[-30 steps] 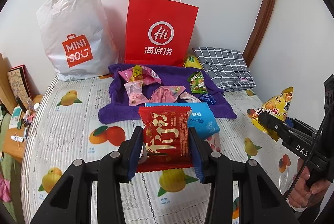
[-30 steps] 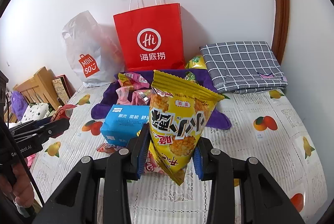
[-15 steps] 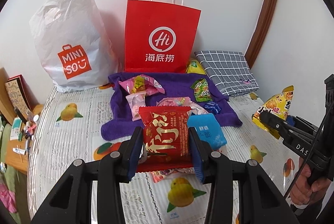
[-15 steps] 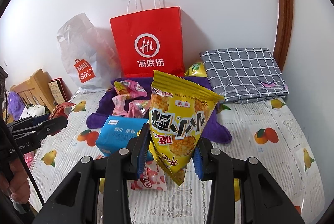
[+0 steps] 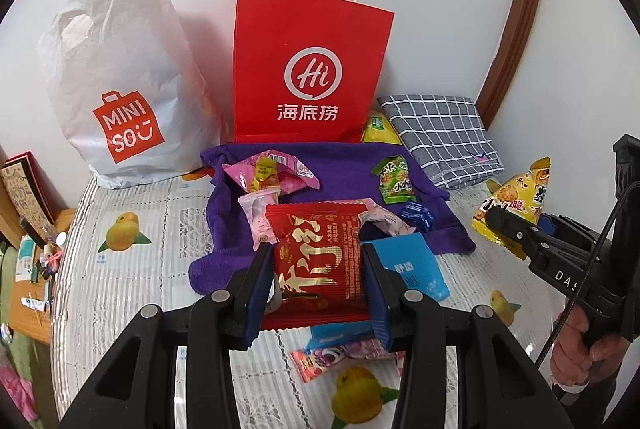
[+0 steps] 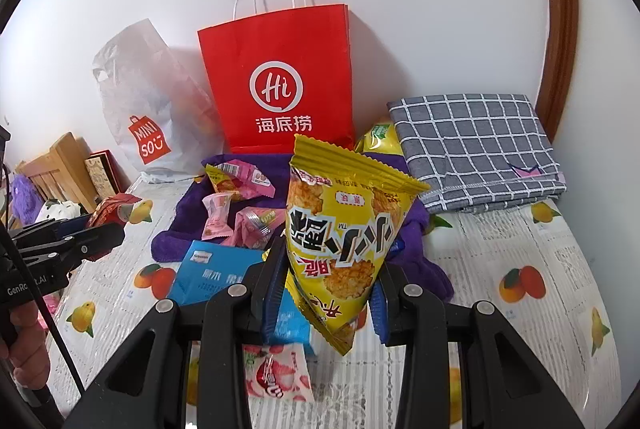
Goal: Organize snacks
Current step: 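Carry the yellow bag with the right tool while the left tool carries the red bag to the towel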
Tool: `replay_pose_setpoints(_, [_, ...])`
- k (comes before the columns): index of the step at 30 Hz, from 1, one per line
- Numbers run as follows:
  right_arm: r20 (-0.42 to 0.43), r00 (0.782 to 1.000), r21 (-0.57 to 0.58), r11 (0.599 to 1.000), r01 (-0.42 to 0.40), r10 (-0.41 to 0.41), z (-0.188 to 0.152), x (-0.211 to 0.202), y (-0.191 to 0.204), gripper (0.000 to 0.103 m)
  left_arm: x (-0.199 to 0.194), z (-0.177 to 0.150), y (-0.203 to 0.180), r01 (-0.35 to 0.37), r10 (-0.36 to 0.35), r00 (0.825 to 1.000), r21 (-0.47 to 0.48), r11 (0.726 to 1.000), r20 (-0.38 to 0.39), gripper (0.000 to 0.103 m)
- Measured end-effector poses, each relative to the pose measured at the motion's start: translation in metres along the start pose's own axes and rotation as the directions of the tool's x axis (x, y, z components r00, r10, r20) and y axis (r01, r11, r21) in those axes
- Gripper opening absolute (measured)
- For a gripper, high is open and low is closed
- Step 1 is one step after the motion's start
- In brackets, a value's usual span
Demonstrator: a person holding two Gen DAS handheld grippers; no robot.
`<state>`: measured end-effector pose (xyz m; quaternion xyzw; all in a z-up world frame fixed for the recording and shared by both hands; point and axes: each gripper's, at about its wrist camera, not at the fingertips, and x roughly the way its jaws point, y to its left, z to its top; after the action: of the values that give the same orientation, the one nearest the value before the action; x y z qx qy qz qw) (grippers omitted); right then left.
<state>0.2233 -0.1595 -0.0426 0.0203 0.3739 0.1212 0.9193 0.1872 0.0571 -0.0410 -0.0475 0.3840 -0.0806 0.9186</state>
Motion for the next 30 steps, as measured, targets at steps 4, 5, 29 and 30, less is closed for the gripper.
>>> replay_pose_setpoints(4, [-0.010,1.000,-0.003,1.000,-0.001,0.001,0.005,0.012,0.000,0.037,0.007,0.007,0.005,-0.009,0.009,1.000,-0.007,1.000,-0.001,0.041])
replay_pose_setpoints(5, [-0.012,1.000,-0.004,1.000,-0.002,0.002,0.006,0.015,0.000,0.037,0.008,0.009,0.006,-0.011,0.011,1.000,-0.007,1.000,-0.001,0.041])
replay_pose_setpoints(29, [-0.024,1.000,-0.007,1.000,-0.005,0.004,0.045,0.063,-0.007,0.037,0.049,0.037,0.035,-0.026,0.025,0.999,-0.044,0.999,-0.032,0.041])
replay_pose_setpoints(30, [-0.025,1.000,-0.007,1.000,-0.006,0.006,0.045,0.065,-0.007,0.037,0.051,0.038,0.035,-0.021,0.019,0.999,-0.047,0.999,-0.037,0.041])
